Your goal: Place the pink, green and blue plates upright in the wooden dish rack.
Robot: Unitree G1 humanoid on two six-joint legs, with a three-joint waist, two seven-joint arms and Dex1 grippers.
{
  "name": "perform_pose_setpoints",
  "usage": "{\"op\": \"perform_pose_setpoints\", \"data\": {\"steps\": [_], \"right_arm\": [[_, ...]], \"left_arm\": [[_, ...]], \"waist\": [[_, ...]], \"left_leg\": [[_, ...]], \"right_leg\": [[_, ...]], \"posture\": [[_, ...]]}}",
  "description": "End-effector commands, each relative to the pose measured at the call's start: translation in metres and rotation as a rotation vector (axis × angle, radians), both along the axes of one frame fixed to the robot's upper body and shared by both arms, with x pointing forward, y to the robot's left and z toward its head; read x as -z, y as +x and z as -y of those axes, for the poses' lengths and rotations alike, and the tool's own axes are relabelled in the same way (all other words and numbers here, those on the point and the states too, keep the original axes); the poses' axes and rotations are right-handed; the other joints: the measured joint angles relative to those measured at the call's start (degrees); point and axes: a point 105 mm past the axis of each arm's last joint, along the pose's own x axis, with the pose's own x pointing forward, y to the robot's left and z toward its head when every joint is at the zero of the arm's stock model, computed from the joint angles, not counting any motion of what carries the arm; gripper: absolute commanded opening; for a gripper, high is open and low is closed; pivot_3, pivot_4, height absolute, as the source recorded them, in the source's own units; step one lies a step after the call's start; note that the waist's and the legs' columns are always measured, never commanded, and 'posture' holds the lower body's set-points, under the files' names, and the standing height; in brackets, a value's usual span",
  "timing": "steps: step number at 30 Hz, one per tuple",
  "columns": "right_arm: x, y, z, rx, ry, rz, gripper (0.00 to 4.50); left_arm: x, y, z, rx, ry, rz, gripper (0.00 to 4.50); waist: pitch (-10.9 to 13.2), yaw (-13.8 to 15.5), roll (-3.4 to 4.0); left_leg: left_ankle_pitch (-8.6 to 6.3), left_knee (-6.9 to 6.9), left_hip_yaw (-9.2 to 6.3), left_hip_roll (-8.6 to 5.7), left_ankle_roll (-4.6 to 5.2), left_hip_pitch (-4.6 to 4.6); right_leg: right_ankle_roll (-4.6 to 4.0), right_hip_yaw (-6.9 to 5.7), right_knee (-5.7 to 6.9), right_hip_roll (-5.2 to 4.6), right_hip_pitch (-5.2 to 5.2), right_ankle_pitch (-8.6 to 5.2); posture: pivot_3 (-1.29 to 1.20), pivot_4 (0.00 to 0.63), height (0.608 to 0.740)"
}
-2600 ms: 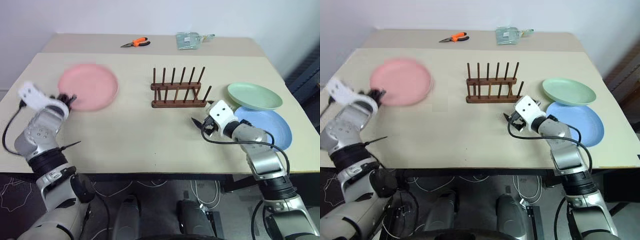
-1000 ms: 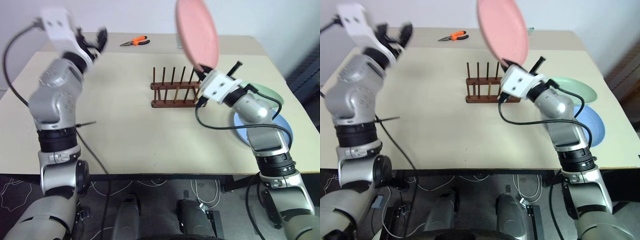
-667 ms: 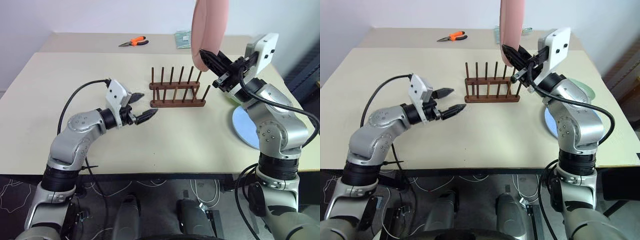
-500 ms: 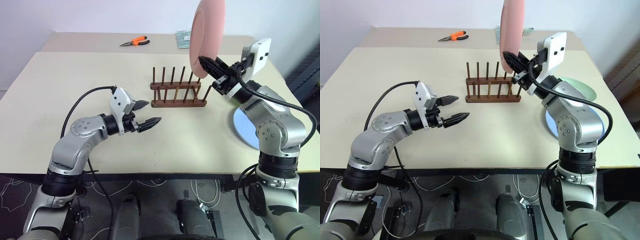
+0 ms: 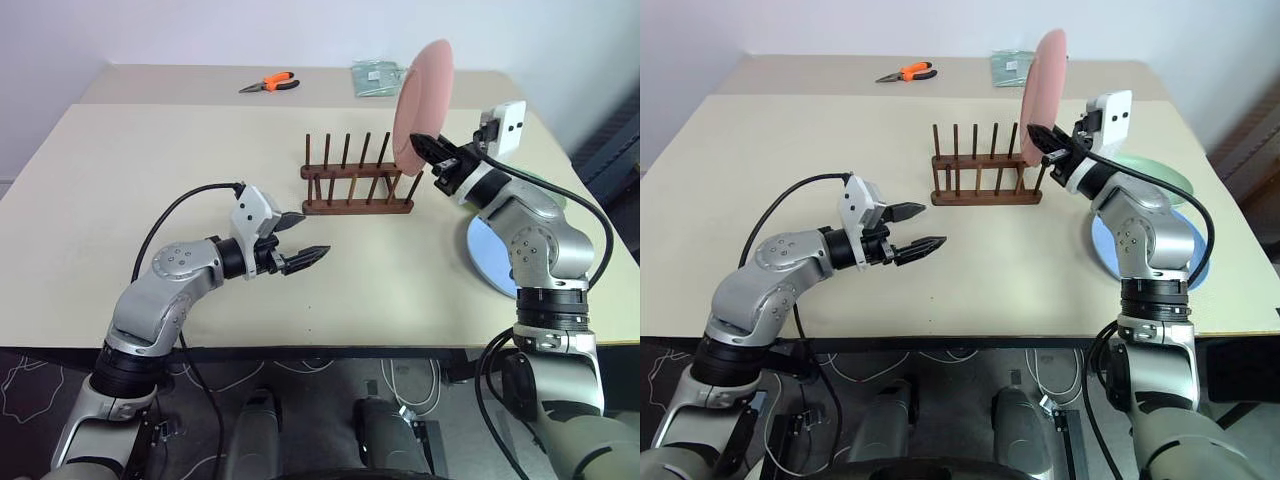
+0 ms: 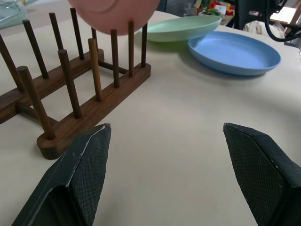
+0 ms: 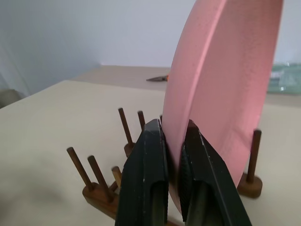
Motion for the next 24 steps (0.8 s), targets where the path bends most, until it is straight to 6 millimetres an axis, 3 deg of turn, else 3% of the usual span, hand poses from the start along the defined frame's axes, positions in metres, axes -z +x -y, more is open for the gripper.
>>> {"op": "perform_pose_setpoints", "data": {"steps": [1,4,7,12,16,17,19,21,24], "right_arm": [[-0.019,-0.001,0.007,0.007,0.026,0.058,0.8],[-0.022,-0.002,0.008,0.038,0.007,0.086,2.04],[-0.039,-0.009,0.019,0.131,-0.07,0.195,3.55],[-0.065,-0.037,0.047,0.219,-0.127,0.313,3.55],[-0.067,-0.055,0.069,0.231,-0.163,0.302,3.55],[-0.065,-0.057,0.072,0.238,-0.179,0.294,4.09],[-0.046,-0.055,0.092,0.327,-0.342,0.231,4.46],[-0.01,-0.049,0.11,0.398,-0.712,0.165,4.46],[0.019,-0.042,0.131,0.431,-0.992,0.112,4.46]], "left_arm": [[-0.006,-0.005,0.003,0.018,0.008,0.036,3.94],[-0.005,-0.005,0.003,0.017,0.01,0.035,3.94],[-0.005,-0.005,0.002,0.017,0.014,0.035,3.94],[-0.003,-0.005,0.001,0.014,0.021,0.036,3.94],[-0.003,-0.004,0.001,0.015,0.025,0.037,3.94],[-0.003,-0.004,0.001,0.016,0.025,0.037,3.94],[-0.003,-0.003,0.002,0.028,0.03,0.037,3.94],[-0.002,-0.002,0.005,0.042,0.033,0.039,3.94],[-0.003,-0.001,0.009,0.056,0.037,0.042,3.94]], "waist": [[0.0,0.0,0.0],[0.0,0.0,0.03],[0.0,0.0,0.05],[0.1,0.3,0.09],[0.0,0.1,0.1],[0.0,0.1,0.1],[0.0,0.0,0.14],[0.0,0.1,0.15],[0.0,0.0,0.16]], "left_leg": [[0.0,0.0,0.0,0.0,0.0,0.0],[0.0,0.0,0.0,0.0,0.0,0.0],[0.0,0.0,0.0,0.0,0.0,0.0],[0.0,-0.01,-0.01,-0.01,0.01,-0.05],[-0.01,0.02,-0.01,-0.01,0.01,-0.03],[-0.01,0.03,-0.01,-0.01,0.01,-0.01],[-0.01,0.03,-0.01,0.0,0.01,0.0],[-0.01,0.05,0.0,-0.01,0.02,0.01],[-0.03,0.09,0.05,-0.04,0.05,0.0]], "right_leg": [[0.0,0.0,0.0,0.0,0.0,0.0],[0.0,0.0,0.0,0.0,-0.01,0.0],[0.0,0.0,0.0,0.0,-0.01,0.0],[0.02,0.0,-0.01,0.0,-0.04,-0.02],[0.01,0.0,-0.03,0.0,0.0,-0.02],[0.01,0.01,-0.03,0.0,0.01,-0.02],[0.0,0.01,-0.03,0.0,0.02,-0.02],[-0.01,0.04,-0.04,-0.01,0.01,-0.02],[-0.02,0.07,-0.1,-0.03,0.02,-0.03]], "posture": [[0.0,0.15,0.74],[0.0,0.15,0.74],[0.0,0.15,0.74],[0.0,0.15,0.74],[0.0,0.15,0.74],[0.0,0.15,0.74],[0.0,0.15,0.74],[0.0,0.15,0.74],[0.0,0.15,0.74]]}}
